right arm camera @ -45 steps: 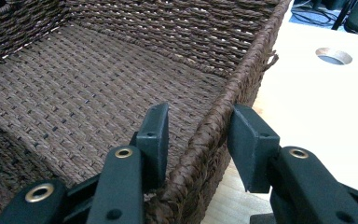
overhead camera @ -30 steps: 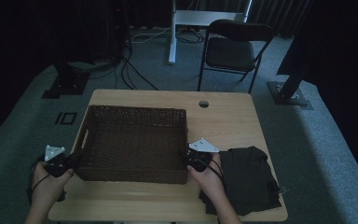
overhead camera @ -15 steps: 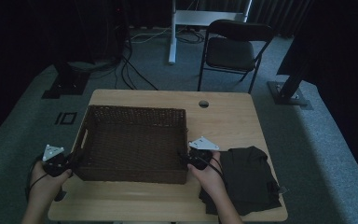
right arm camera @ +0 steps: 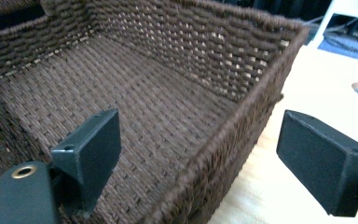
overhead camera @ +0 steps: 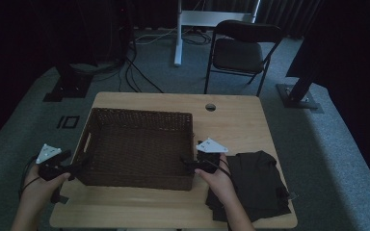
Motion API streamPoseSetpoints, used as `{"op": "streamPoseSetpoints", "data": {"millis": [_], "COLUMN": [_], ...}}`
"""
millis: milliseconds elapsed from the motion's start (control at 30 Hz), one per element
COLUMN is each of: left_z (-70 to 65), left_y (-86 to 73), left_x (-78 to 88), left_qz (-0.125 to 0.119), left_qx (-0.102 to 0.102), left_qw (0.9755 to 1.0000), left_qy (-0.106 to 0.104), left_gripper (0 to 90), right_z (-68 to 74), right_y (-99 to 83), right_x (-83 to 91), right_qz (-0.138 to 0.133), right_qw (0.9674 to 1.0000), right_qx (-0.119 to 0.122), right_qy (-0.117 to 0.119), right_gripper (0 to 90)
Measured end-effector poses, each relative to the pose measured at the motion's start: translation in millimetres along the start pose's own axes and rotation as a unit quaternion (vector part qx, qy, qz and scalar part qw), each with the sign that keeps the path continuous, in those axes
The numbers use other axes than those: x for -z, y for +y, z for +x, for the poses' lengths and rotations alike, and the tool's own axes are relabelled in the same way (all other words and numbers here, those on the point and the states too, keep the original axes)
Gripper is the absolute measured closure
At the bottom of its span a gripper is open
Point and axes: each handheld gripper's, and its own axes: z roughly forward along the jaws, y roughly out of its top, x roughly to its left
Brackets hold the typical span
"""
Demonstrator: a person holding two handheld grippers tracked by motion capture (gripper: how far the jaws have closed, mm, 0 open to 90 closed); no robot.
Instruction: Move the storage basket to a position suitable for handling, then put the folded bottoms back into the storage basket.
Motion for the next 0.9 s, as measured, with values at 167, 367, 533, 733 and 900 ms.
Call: {"op": "streamPoseSetpoints", "data": {"millis": [167, 367, 533, 733, 900], "left_z": [-2.7, -5.7, -8.0, -15.4, -27.6], "left_y": [3.7, 8.5, 14.5, 18.7, 23.0], "left_x": [3.9, 7.5, 11.3, 12.1, 10.1], "left_qz": [-0.008, -0.014, -0.025, -0.036, -0.043], "left_qx": [-0.010, -0.014, -0.018, -0.029, -0.045], "left_qw": [0.9998, 0.9997, 0.9995, 0.9988, 0.9974], "left_qy": [-0.017, -0.012, -0.006, -0.016, -0.036], "left_gripper": [16.5, 16.3, 16.2, 16.3, 16.6], "right_z": [1.5, 0.7, -3.0, -8.8, -14.1], "right_y": [7.8, 11.7, 13.1, 15.3, 14.8], "right_x": [6.4, 12.3, 18.5, 25.7, 33.0], "right_qz": [-0.016, -0.020, -0.023, -0.025, -0.025], "right_qw": [0.9998, 0.9997, 0.9997, 0.9996, 0.9996], "right_qx": [0.005, 0.004, 0.008, 0.012, 0.012], "right_qy": [0.010, 0.014, 0.007, -0.002, -0.007], "right_gripper": [12.9, 12.9, 12.9, 12.9, 13.0]}}
